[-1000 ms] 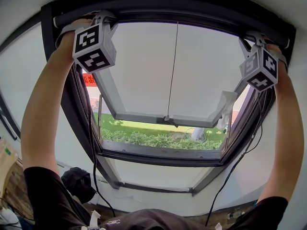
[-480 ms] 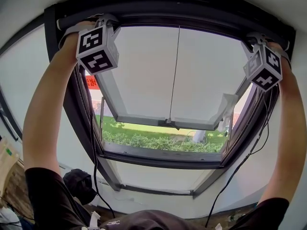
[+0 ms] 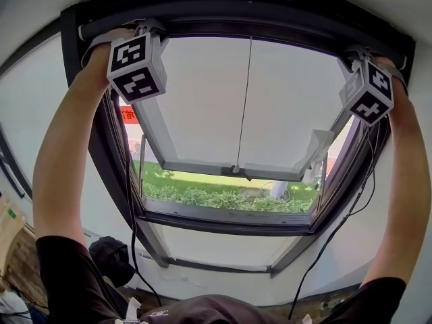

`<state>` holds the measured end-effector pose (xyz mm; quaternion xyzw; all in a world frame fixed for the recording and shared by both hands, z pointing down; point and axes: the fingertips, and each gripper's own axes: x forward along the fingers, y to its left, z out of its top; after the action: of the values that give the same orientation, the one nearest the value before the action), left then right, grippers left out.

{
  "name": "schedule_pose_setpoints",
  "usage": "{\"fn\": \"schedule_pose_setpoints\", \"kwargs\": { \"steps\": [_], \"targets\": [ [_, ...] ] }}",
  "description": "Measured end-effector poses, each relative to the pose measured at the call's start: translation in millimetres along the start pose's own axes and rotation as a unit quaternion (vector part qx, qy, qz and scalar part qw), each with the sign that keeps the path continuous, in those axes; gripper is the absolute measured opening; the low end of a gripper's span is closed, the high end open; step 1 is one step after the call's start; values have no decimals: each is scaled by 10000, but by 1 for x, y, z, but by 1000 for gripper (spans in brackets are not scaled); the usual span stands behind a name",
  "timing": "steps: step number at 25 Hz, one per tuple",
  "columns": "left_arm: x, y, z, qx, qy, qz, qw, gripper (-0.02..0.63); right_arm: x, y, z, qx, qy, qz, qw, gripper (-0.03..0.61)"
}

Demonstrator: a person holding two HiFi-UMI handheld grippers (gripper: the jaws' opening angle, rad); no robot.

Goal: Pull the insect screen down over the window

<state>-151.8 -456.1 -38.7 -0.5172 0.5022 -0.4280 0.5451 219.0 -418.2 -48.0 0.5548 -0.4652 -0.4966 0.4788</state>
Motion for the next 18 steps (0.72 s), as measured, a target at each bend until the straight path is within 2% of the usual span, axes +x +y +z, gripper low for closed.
{"fn": "schedule_pose_setpoints", "kwargs": {
  "steps": [5, 10, 13, 18],
  "targets": [
    [-3, -25, 0, 11, 9, -609, 9981, 34, -1, 25, -2, 26, 46, 687, 9976, 25],
    [-9, -61, 0, -68, -90, -1402, 9901, 34, -6, 59, -3, 20, 70, 1424, 9898, 23],
    [-14, -82, 0, -14, -52, -1875, 9822, 34, -10, 81, -6, 62, 124, 1924, 9812, 23],
    [-27, -121, 1, 15, -74, -2649, 9643, 34, -20, 122, -6, 129, 89, 2650, 9641, 23]
  ]
}}
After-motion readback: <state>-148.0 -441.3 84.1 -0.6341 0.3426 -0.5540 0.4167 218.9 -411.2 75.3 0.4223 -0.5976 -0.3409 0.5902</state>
